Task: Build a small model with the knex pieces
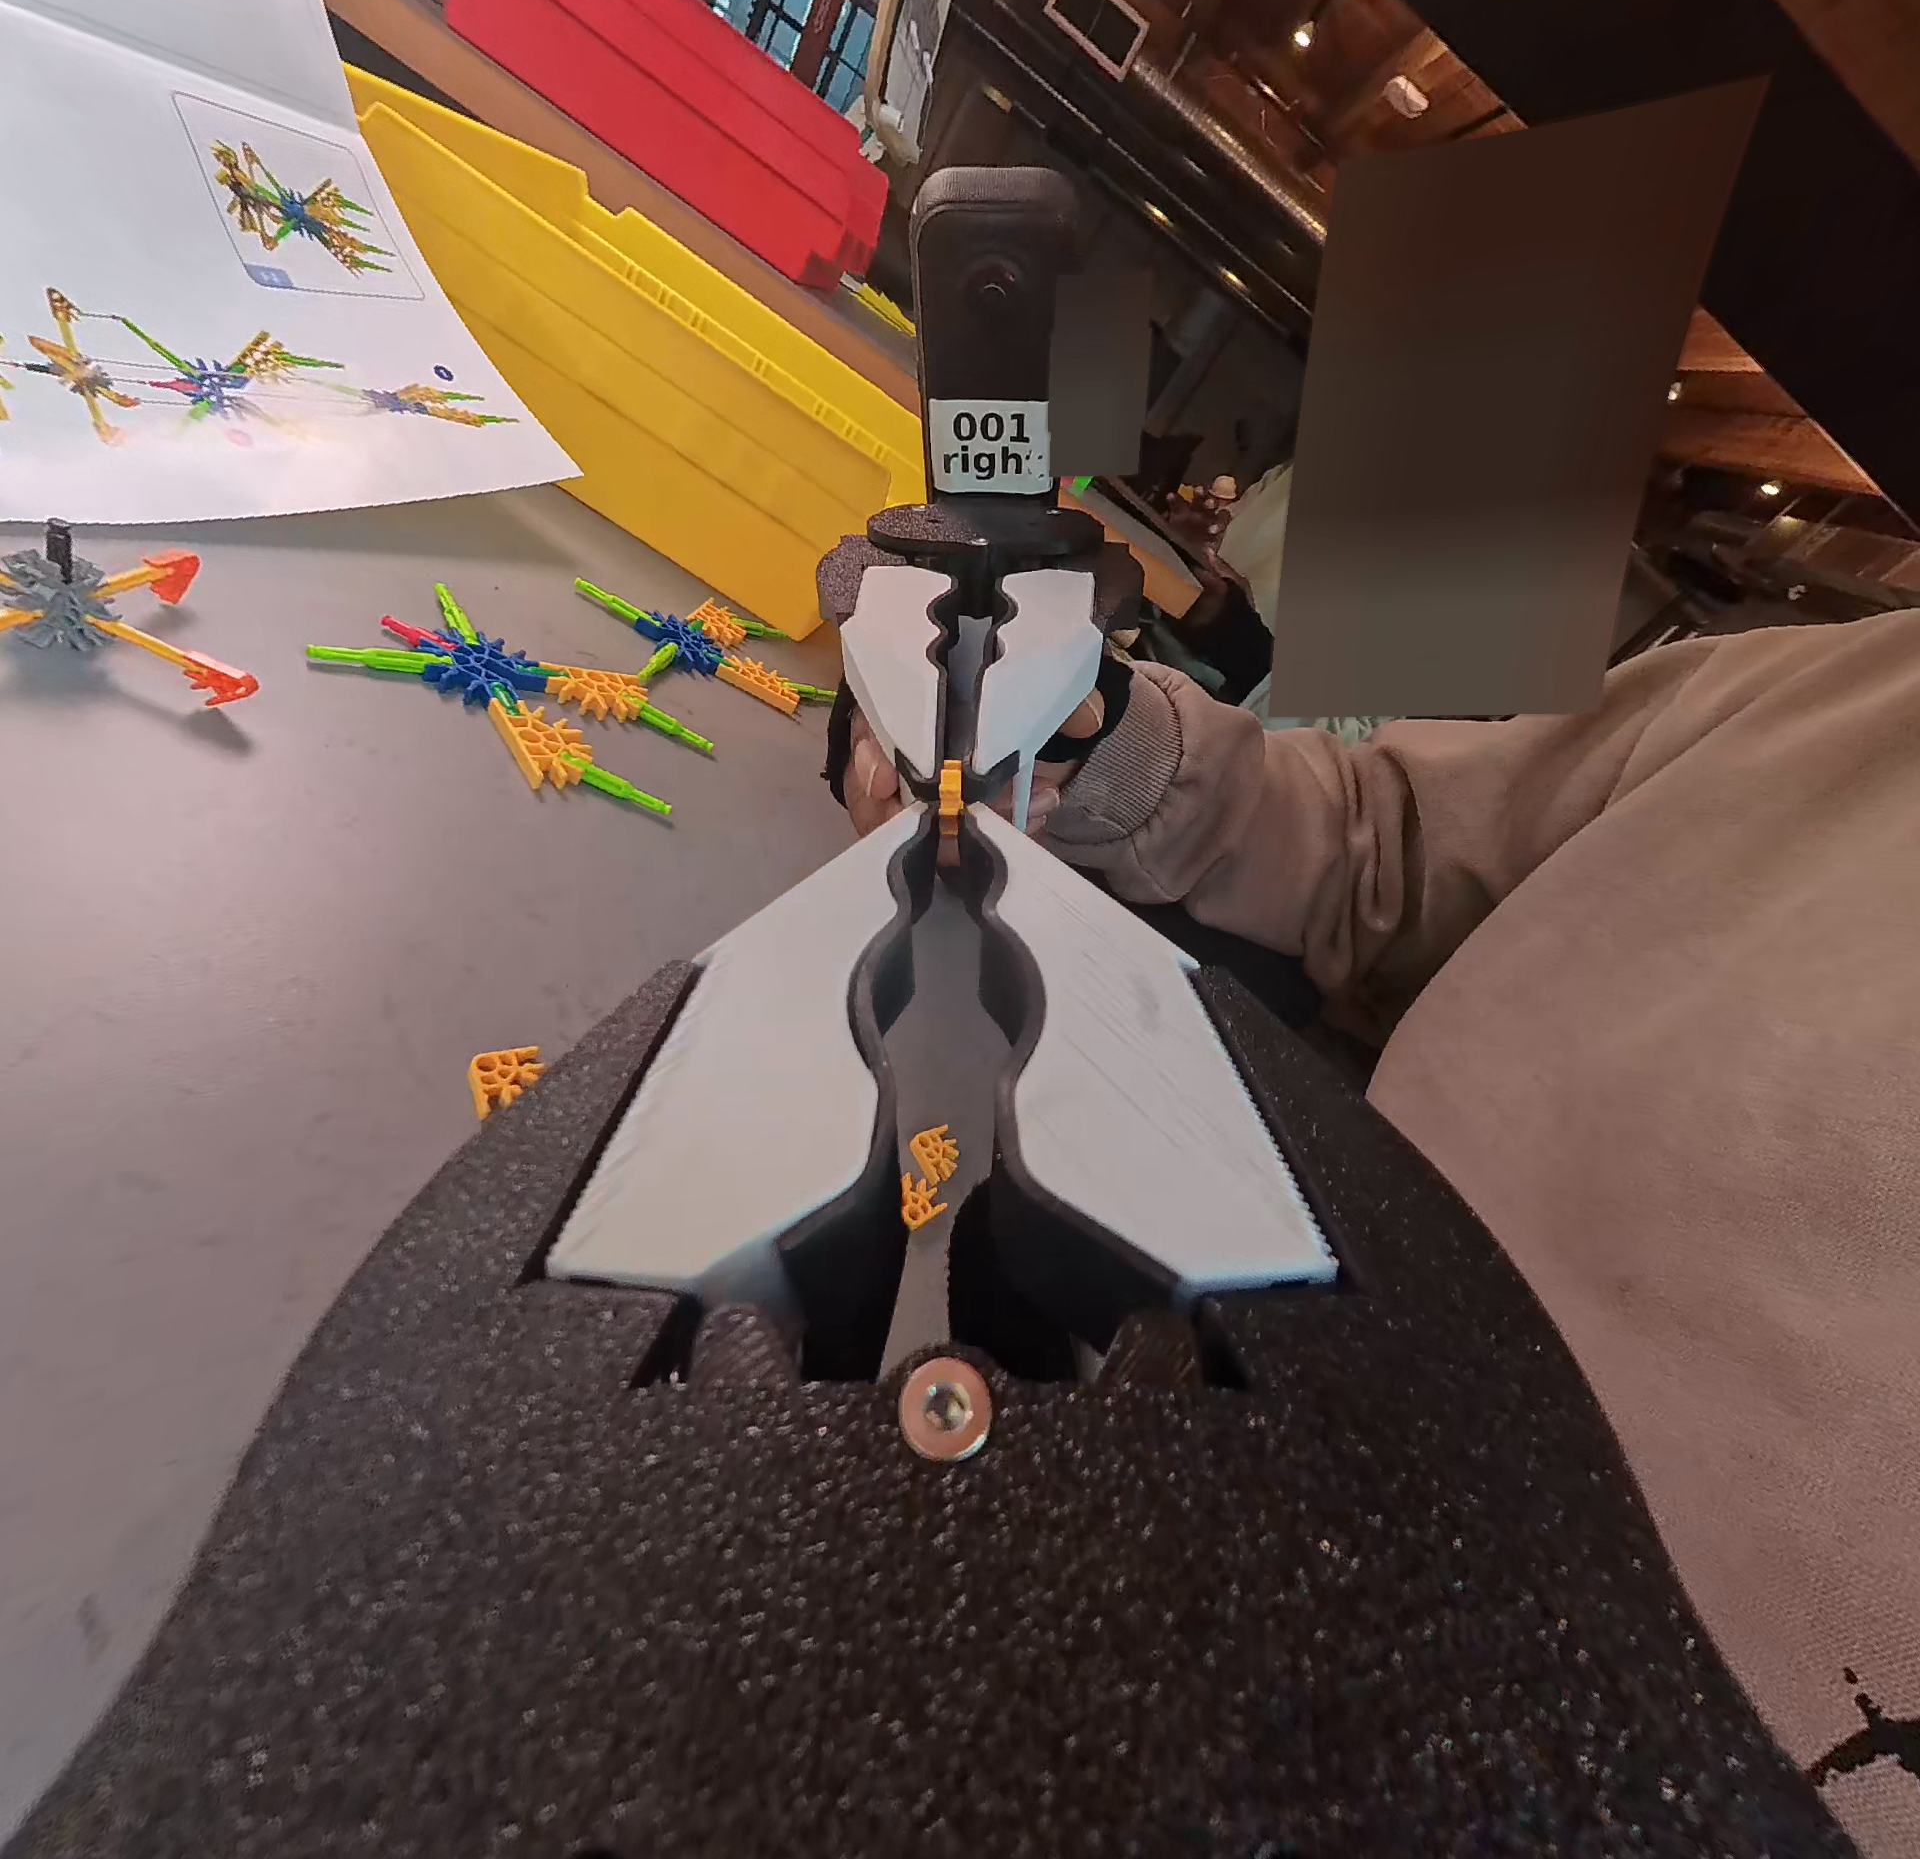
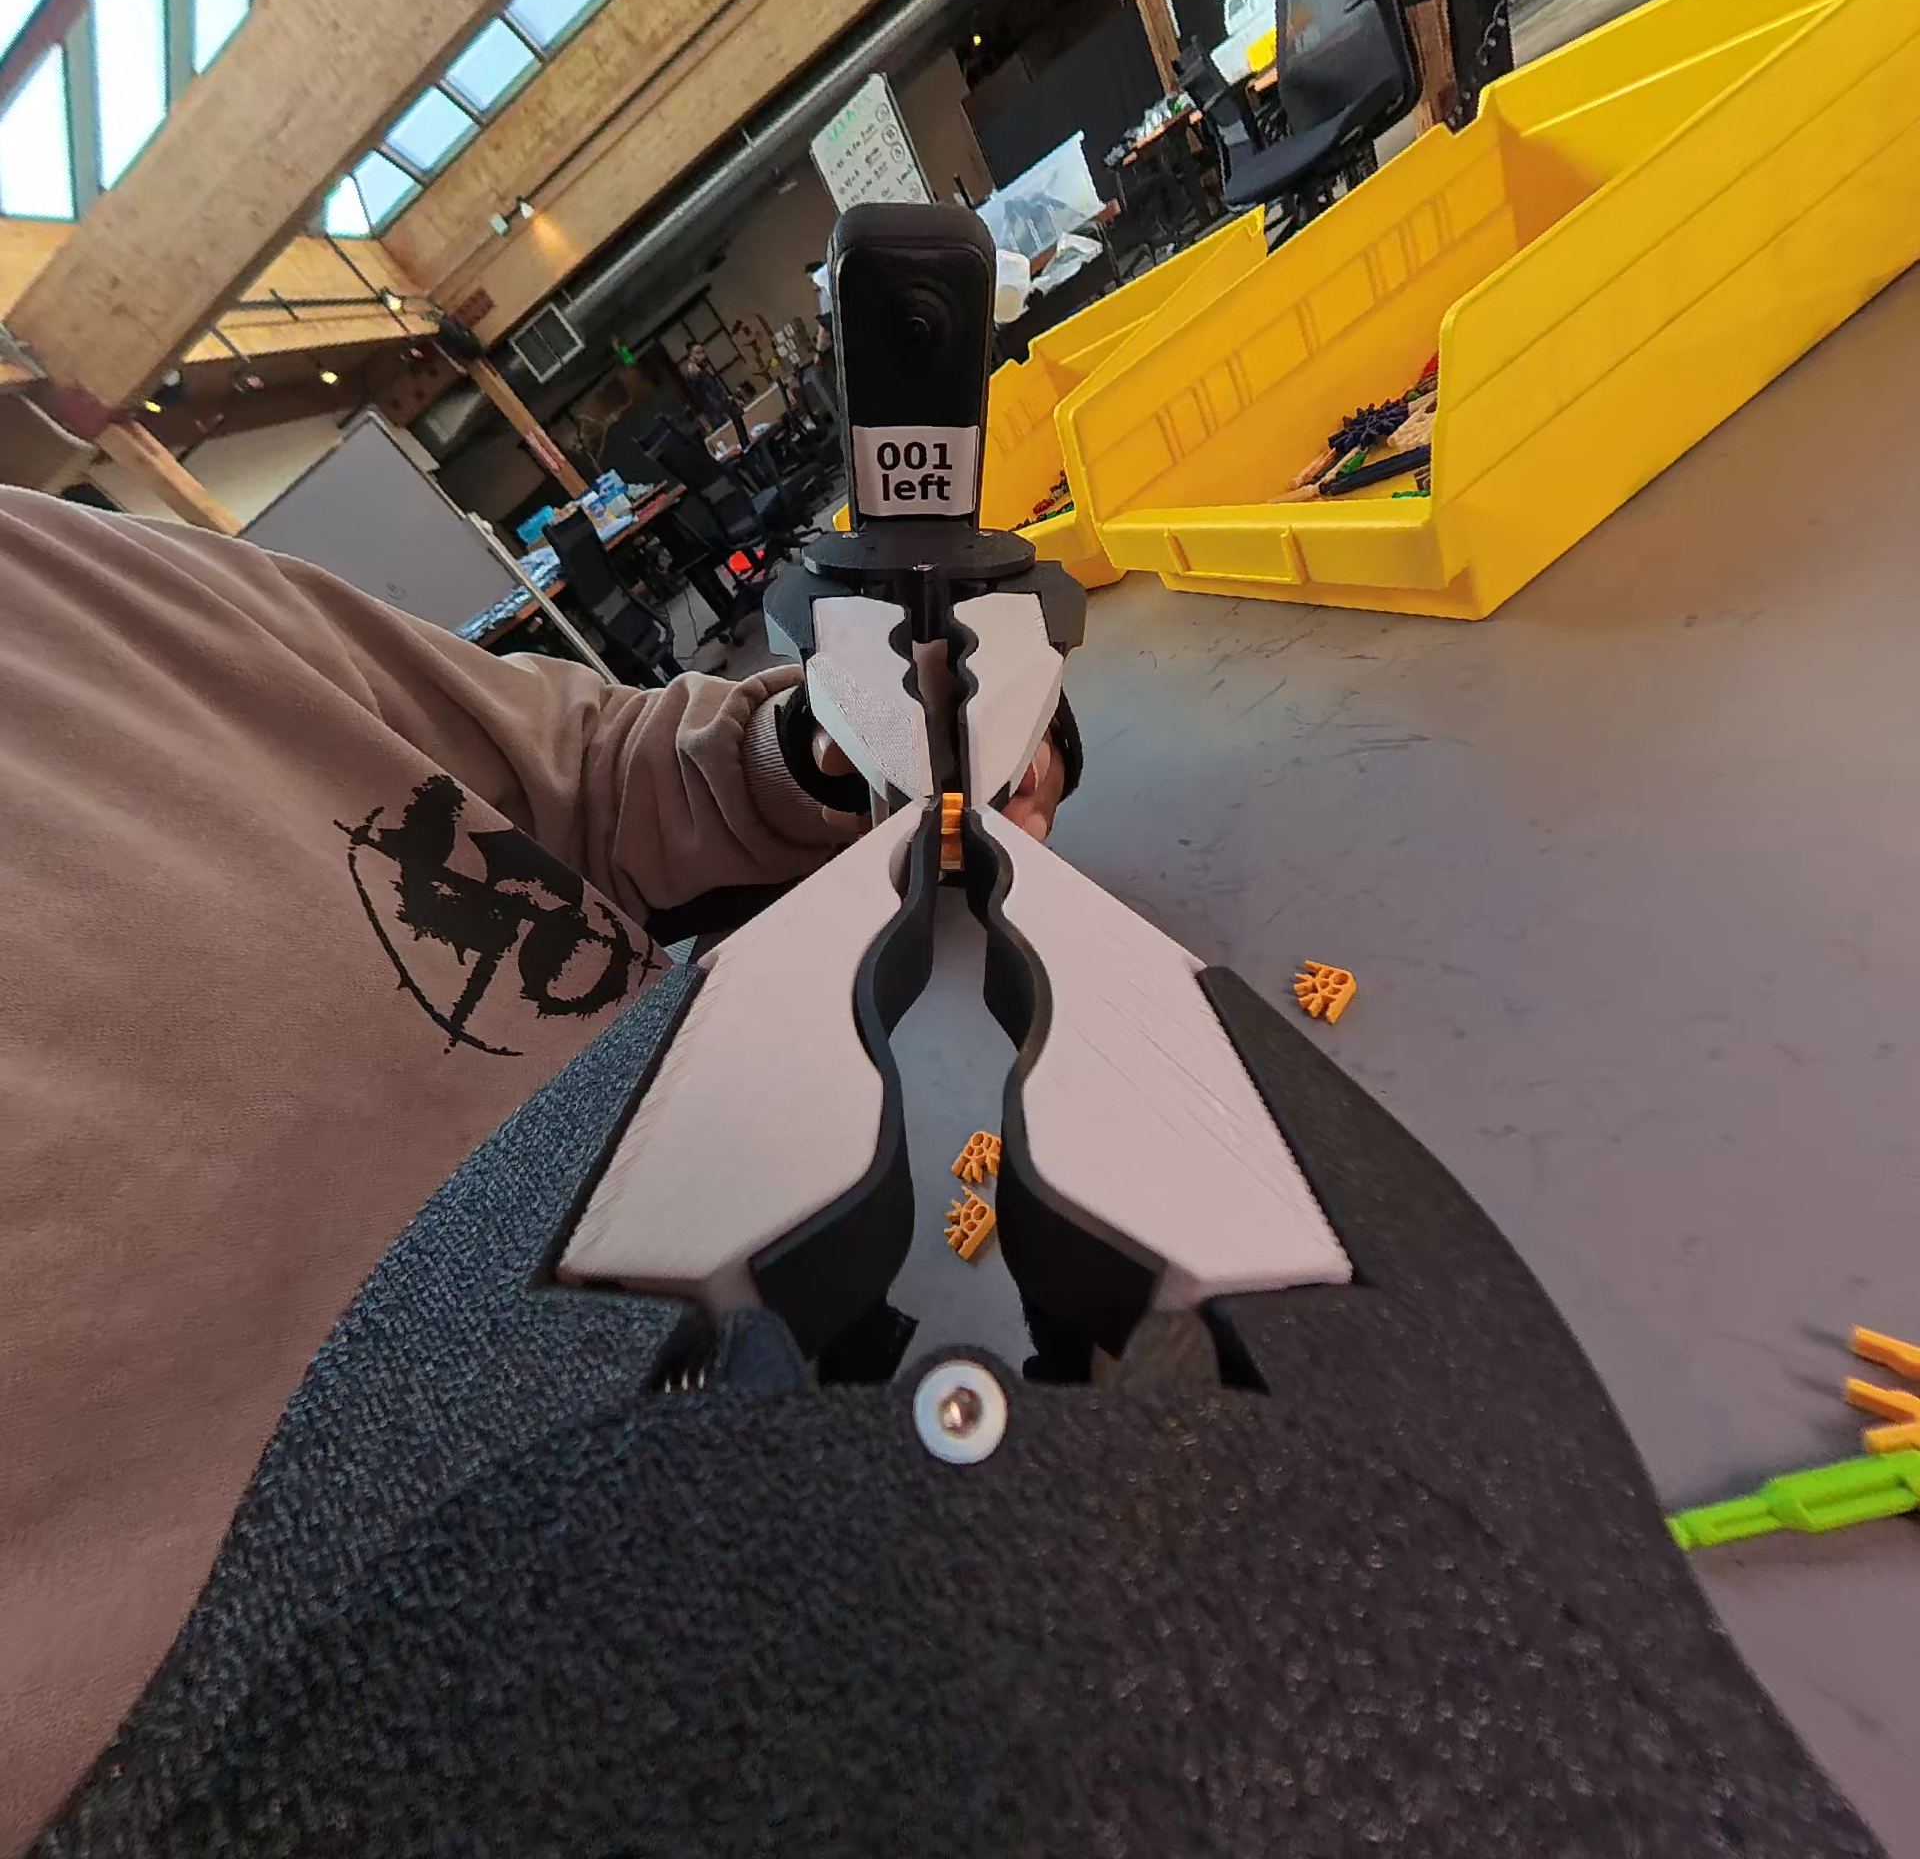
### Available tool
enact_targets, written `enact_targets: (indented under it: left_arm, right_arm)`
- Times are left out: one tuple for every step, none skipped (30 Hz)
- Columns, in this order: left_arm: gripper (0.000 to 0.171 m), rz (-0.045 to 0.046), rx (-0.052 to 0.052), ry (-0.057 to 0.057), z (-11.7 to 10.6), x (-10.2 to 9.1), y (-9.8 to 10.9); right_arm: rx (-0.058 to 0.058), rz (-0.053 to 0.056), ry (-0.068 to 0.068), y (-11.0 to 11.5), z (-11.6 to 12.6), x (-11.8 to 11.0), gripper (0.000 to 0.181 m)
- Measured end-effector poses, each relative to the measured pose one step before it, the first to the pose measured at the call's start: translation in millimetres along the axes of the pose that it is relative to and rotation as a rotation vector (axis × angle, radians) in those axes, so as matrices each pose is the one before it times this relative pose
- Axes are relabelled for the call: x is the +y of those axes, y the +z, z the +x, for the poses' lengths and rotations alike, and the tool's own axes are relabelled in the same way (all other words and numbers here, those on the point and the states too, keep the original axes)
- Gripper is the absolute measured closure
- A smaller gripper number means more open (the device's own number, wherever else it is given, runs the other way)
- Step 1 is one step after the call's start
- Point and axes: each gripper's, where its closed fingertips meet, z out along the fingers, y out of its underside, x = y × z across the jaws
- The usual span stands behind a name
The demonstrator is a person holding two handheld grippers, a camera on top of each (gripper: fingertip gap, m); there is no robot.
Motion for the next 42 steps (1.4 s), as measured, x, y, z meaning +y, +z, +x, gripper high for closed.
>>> enact_targets:
  left_arm:
    - [0.168,-0.00441,0.0,-0.0073,-0.49,0.57,-0.03]
    - [0.168,0.00317,0.0002,-0.0156,-0.94,-0.66,-0.26]
    - [0.168,0.01101,0.0031,-0.0245,-0.92,-1.47,-0.49]
    - [0.168,0.0154,0.0049,-0.0346,-1.17,-2.04,-0.46]
    - [0.168,0.01781,0.0025,-0.0434,-1.96,-2.22,-0.79]
    - [0.168,0.01654,0.0012,-0.0484,-2.74,-1.79,-1.04]
    - [0.169,0.01393,0.0031,-0.0504,-3.04,-1.32,-1.25]
    - [0.169,0.0122,0.0049,-0.0494,-3.05,-1.22,-1.32]
    - [0.169,0.00874,0.002,-0.0441,-3.33,-0.83,-1.17]
    - [0.169,0.00335,-0.0031,-0.0344,-3.71,0.14,-0.57]
    - [0.169,-0.00046,-0.0028,-0.0251,-2.89,0.76,-0.09]
    - [0.169,-0.00098,0.0002,-0.0203,-1.67,0.81,0.33]
    - [0.169,-0.00168,0.0011,-0.0141,-0.88,0.88,0.55]
    - [0.169,-0.00359,-0.0011,-0.0067,-0.46,1.02,0.61]
    - [0.169,-0.00131,-0.0009,-0.0019,-0.19,0.63,0.44]
    - [0.169,0.00122,0.0002,-0.0017,0.14,0.0,0.13]
    - [0.169,-0.0004,0.0002,-0.0017,0.1,-0.02,0.02]
    - [0.169,-0.0025,-0.0051,0.001,-0.82,0.48,0.0]
    - [0.169,-0.00204,-0.008,0.0028,-1.39,0.54,-0.02]
    - [0.169,-0.00173,-0.0025,0.0026,-0.36,0.33,0.24]
    - [0.168,-0.00131,-0.0004,0.0063,0.48,0.04,0.38]
    - [0.168,-0.00499,-0.0052,0.0214,0.73,0.24,0.39]
    - [0.168,-0.00927,-0.0121,0.0485,1.21,0.38,0.24]
    - [0.166,-0.01956,-0.0217,0.0819,1.54,1.1,0.27]
    - [0.157,-0.03923,-0.0372,0.1121,0.64,2.95,0.22]
    - [0.152,-0.05382,-0.0579,0.1281,-1.96,4.86,0.39]
    - [0.15,-0.05955,-0.062,0.13,-3.08,6.81,0.6]
    - [0.149,-0.06495,-0.0507,0.1147,-2.67,9.07,1.55]
    - [0.149,-0.06866,-0.0401,0.0856,-2.49,10.86,2.79]
    - [0.147,-0.06367,-0.0244,0.0613,-1.17,10.72,4.04]
    - [0.144,-0.05271,-0.0032,0.0446,1.0,9.27,4.53]
    - [0.143,-0.04083,0.0082,0.0282,1.57,6.94,4.68]
    - [0.143,-0.03248,0.0094,0.0147,0.64,4.67,4.0]
    - [0.142,-0.02167,0.012,0.0104,0.42,1.8,3.03]
    - [0.142,-0.00512,0.0129,0.0071,0.5,-0.57,1.87]
    - [0.143,-0.0107,0.0182,-0.0014,1.05,0.18,1.55]
    - [0.145,-0.02111,0.0154,-0.006,0.7,2.03,1.47]
    - [0.145,-0.01728,0.0022,-0.0009,-0.53,2.3,1.09]
    - [0.146,-0.00907,-0.0001,0.0063,0.22,1.82,0.55]
    - [0.149,-0.00569,0.0033,0.0063,1.28,1.47,0.07]
    - [0.149,-0.00618,0.0015,0.004,1.13,1.27,0.19]
    - [0.149,-0.00714,-0.0044,0.0019,0.19,1.29,0.22]
  right_arm:
    - [0.0021,-0.0012,-0.0034,0.1,0.18,0.48,0.18]
    - [0.0087,-0.0009,-0.0086,0.26,0.75,0.13,0.18]
    - [0.0144,0.0023,-0.019,0.33,0.93,-0.71,0.18]
    - [0.0193,0.0056,-0.0326,0.38,0.72,-1.73,0.179]
    - [0.0315,0.0015,-0.054,0.15,1.3,-1.8,0.179]
    - [0.0398,-0.0054,-0.0823,-0.22,1.39,-1.22,0.173]
    - [0.0543,-0.0206,-0.1002,-0.55,2.93,0.63,0.169]
    - [0.0711,-0.0345,-0.1102,-0.28,5.27,2.42,0.163]
    - [0.0642,-0.0388,-0.1129,0.24,3.98,3.43,0.159]
    - [0.0515,-0.0312,-0.0997,0.88,1.93,2.5,0.158]
    - [0.0363,-0.0231,-0.0789,1.35,-0.46,1.04,0.157]
    - [0.0259,-0.0154,-0.062,1.8,-1.74,-0.34,0.158]
    - [0.027,-0.0174,-0.0532,1.94,-1.11,-0.31,0.158]
    - [0.0335,-0.0194,-0.0537,1.66,0.39,0.11,0.158]
    - [0.0299,-0.0301,-0.0571,1.7,0.46,1.98,0.159]
    - [0.0314,-0.0344,-0.0593,1.53,1.08,3.01,0.159]
    - [0.0194,-0.021,-0.0556,1.09,-0.66,1.69,0.161]
    - [0.0088,-0.0138,-0.037,1.08,-1.81,0.96,0.163]
    - [0.0186,-0.0163,-0.0212,0.81,1.04,1.69,0.167]
    - [0.0047,-0.0087,-0.0155,0.2,0.21,1.04,0.169]
    - [-0.0039,0.0001,0.0016,-0.36,0.02,-0.08,0.169]
    - [-0.013,0.0037,0.0172,-0.69,-0.11,-0.07,0.169]
    - [-0.021,0.0096,0.0309,-0.95,-0.23,-0.3,0.169]
    - [-0.0269,0.0107,0.0393,-1.74,-0.21,0.26,0.169]
    - [-0.0299,-0.0005,0.0398,-2.02,0.37,2.49,0.169]
    - [-0.0345,-0.0052,0.0357,-2.59,0.19,3.85,0.169]
    - [-0.0404,-0.0039,0.0341,-3.01,-0.88,4.04,0.169]
    - [-0.0466,-0.0145,0.0389,-2.55,-1.94,5.51,0.169]
    - [-0.0556,-0.0271,0.0371,-1.87,-3.76,7.16,0.169]
    - [-0.0605,-0.0342,0.026,-1.4,-5.73,8.16,0.169]
    - [-0.0767,-0.0375,0.018,-0.89,-9.67,8.61,0.169]
    - [-0.0901,-0.0375,0.0169,-0.13,-13.03,8.57,0.169]
    - [-0.0763,-0.0278,0.0139,1.17,-12.15,6.59,0.169]
    - [-0.0558,-0.0184,0.0099,2.64,-9.57,4.49,0.169]
    - [-0.0349,-0.0187,0.0049,3.54,-6.35,3.6,0.169]
    - [-0.014,-0.0211,-0.0021,3.8,-3.03,2.9,0.169]
    - [-0.0053,-0.0232,-0.0064,3.35,-1.79,2.83,0.169]
    - [-0.0004,-0.0177,-0.0062,2.69,-0.81,2.02,0.169]
    - [0.0102,-0.0077,-0.0045,1.95,1.16,0.62,0.169]
    - [0.0068,-0.0059,0.0,1.62,1.06,0.4,0.169]
    - [0.0095,-0.0114,-0.0014,1.49,1.62,1.45,0.169]
    - [0.0167,-0.0173,-0.0054,1.32,2.69,2.38,0.169]
